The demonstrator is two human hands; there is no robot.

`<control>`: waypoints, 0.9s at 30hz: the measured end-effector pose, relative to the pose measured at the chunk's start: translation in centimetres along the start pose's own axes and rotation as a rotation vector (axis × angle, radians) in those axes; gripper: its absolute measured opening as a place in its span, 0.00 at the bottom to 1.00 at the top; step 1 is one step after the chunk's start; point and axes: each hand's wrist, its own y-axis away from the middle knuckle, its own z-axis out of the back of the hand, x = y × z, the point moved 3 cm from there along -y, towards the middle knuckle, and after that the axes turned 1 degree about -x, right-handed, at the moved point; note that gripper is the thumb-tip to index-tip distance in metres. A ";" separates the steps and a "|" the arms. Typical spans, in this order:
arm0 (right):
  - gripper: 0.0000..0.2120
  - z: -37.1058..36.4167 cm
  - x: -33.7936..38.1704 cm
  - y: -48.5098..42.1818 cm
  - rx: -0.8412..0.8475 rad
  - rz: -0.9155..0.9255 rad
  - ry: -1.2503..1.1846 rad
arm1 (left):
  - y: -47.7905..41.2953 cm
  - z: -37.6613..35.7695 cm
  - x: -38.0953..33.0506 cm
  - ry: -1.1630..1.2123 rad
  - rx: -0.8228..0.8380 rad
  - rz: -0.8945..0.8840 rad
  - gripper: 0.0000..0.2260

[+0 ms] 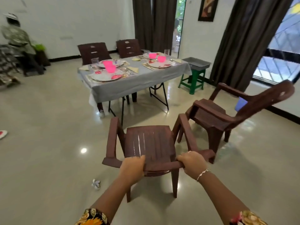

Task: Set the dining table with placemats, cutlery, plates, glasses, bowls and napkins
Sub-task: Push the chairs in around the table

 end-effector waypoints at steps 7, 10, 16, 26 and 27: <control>0.16 -1.6 -1.4 -0.7 -0.020 0.036 0.000 | -1.0 -0.7 0.0 0.004 -0.052 0.033 0.10; 0.17 -2.1 -2.8 -1.7 -0.008 0.046 0.015 | -2.2 -0.3 -0.5 0.014 -0.071 0.036 0.10; 0.19 -3.0 -6.1 -5.5 -0.012 0.106 0.020 | -6.3 0.6 -0.7 -0.011 -0.064 0.093 0.10; 0.17 -5.4 -13.9 -14.8 -0.033 0.185 0.019 | -16.8 2.8 -0.8 0.009 -0.118 0.145 0.10; 0.17 -5.7 -14.7 -15.6 -0.026 0.192 0.016 | -17.9 2.8 -0.8 0.013 -0.109 0.152 0.10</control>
